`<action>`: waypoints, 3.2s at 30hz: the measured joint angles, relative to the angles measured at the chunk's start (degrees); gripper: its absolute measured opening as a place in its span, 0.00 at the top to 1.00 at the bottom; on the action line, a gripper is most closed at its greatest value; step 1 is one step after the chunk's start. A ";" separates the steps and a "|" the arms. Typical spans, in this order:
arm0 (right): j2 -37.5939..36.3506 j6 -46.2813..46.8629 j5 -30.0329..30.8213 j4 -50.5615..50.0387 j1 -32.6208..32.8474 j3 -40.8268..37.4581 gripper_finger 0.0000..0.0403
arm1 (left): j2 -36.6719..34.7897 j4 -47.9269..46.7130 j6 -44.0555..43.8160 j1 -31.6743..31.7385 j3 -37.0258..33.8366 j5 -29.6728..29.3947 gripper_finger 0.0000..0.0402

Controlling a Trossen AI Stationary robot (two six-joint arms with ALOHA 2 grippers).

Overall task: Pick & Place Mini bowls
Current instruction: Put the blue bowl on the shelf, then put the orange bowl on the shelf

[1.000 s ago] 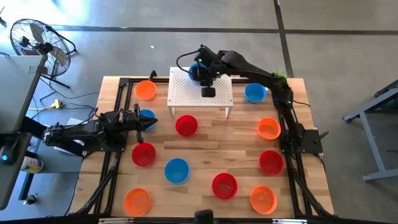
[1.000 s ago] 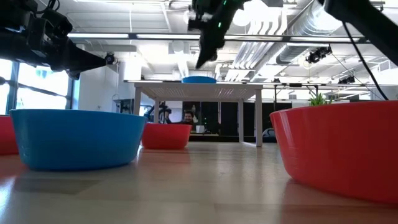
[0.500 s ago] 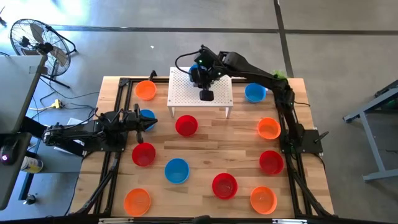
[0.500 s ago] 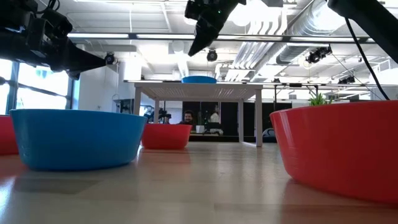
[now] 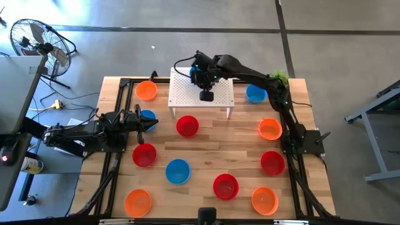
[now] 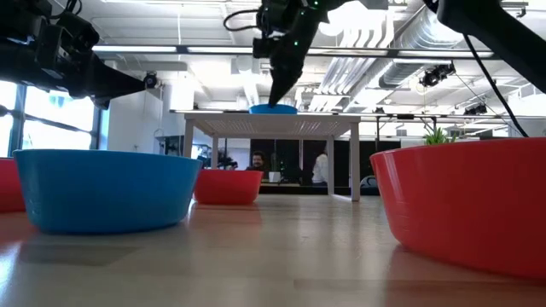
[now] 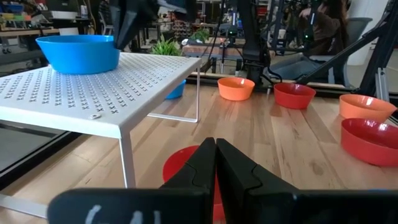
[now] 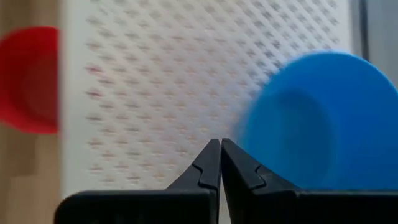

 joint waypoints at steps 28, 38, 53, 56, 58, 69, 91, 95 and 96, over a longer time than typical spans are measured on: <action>-1.91 -0.17 -11.14 3.54 6.82 0.09 1.00 | 0.28 0.04 -1.74 0.00 -0.07 2.25 0.98; -2.04 2.27 -11.66 14.09 12.05 -1.32 1.00 | 0.28 -0.04 -1.45 -0.02 -0.07 2.25 0.98; -33.57 14.00 1.02 75.44 20.55 -64.46 1.00 | 0.28 0.12 -1.65 -0.02 -0.09 2.88 0.98; -44.11 16.45 8.40 80.09 23.64 -75.76 1.00 | 0.30 0.70 -1.27 -0.02 -0.17 1.13 0.98; -51.13 18.47 12.77 81.49 25.98 -82.66 1.00 | 0.30 0.74 -0.83 -0.01 -0.17 0.94 0.98; -79.07 20.55 23.43 93.32 33.65 -109.79 1.00 | 2.59 1.11 -1.47 -0.02 -0.17 -0.08 0.98; -85.79 14.75 22.92 96.85 33.71 -119.05 1.00 | 18.90 -5.40 -4.52 -0.02 8.26 -1.09 0.98; -85.77 12.96 22.92 97.19 33.70 -119.05 1.00 | 23.96 -6.82 -4.46 -0.02 10.71 1.18 0.98; -85.77 12.81 22.90 97.41 33.71 -119.05 1.00 | 25.17 -6.86 -4.24 -0.02 11.17 1.98 0.98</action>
